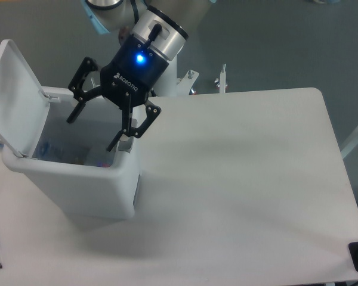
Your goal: Place the trash in the trash can
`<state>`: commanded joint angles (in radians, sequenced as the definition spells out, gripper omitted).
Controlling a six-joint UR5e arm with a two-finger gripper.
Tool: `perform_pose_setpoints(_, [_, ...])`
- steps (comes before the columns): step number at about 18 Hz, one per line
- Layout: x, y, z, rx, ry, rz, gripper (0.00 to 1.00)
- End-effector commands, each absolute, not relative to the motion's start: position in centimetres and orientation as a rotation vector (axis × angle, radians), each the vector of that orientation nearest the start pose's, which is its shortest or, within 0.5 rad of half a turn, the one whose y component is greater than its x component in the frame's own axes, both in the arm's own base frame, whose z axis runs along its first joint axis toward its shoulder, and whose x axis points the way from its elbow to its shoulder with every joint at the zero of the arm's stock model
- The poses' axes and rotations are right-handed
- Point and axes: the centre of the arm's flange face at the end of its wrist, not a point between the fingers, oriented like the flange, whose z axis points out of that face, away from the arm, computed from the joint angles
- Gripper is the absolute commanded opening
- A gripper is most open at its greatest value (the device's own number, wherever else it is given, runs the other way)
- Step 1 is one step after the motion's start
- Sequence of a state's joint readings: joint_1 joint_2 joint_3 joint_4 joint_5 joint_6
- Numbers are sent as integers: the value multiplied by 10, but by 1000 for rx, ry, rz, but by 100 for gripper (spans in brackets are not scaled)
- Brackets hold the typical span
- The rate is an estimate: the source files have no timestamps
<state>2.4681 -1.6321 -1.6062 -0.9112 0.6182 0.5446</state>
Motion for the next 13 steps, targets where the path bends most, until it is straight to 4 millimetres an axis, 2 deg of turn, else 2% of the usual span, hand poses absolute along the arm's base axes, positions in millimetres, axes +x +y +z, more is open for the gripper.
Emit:
perform_pose_setpoints(4, [-304, 490, 562, -2096, -91, -372, 81])
perform_pose_setpoints(8, [-332, 488, 567, -2092, -119, -335, 91])
perform_pose_setpoints(11, [-355, 493, 564, -2095, -139, -324, 100])
perform_pose_setpoints(13, [-373, 488, 569, -2089, -159, -298, 100])
